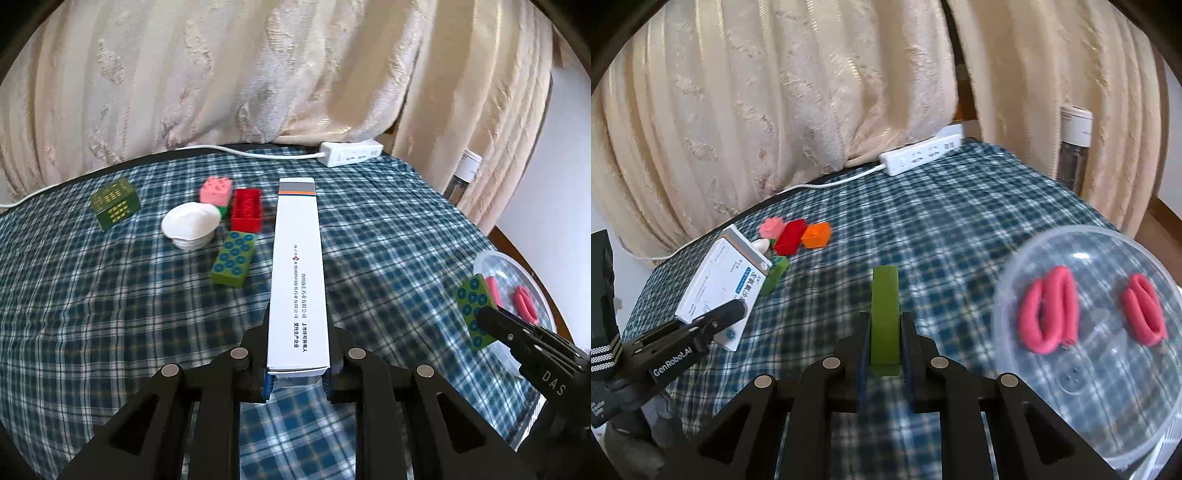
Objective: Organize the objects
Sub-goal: 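Carry the medicine box with the left tool while the right tool carries the green brick to the bowl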
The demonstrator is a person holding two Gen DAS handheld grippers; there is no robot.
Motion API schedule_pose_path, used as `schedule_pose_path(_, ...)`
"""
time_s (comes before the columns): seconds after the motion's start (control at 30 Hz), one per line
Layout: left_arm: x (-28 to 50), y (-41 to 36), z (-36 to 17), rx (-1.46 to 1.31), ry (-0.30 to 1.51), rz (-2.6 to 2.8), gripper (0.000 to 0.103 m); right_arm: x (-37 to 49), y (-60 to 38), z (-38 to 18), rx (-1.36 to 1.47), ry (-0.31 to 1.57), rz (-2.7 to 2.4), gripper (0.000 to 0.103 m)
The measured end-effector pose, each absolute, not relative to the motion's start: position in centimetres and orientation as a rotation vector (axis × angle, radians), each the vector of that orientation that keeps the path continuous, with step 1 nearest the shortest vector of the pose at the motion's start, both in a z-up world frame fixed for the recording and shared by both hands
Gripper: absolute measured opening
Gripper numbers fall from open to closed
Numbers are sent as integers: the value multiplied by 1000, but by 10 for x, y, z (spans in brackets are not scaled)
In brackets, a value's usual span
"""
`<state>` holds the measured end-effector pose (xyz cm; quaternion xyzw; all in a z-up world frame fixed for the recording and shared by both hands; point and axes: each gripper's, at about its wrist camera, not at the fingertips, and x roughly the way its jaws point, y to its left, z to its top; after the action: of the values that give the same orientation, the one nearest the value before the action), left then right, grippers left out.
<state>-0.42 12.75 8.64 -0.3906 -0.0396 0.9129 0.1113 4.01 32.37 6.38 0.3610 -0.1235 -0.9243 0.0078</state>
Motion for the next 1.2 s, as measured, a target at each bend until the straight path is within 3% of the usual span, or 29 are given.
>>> schedule_pose_path(0.67,15,220,97,-1095,29,2530,20,105,437,65,1058,-660,-3118,16)
schedule_pose_path(1.2,25,279,103,-1055,125,2434,20,128,479,54,1061,-769,-3157,16)
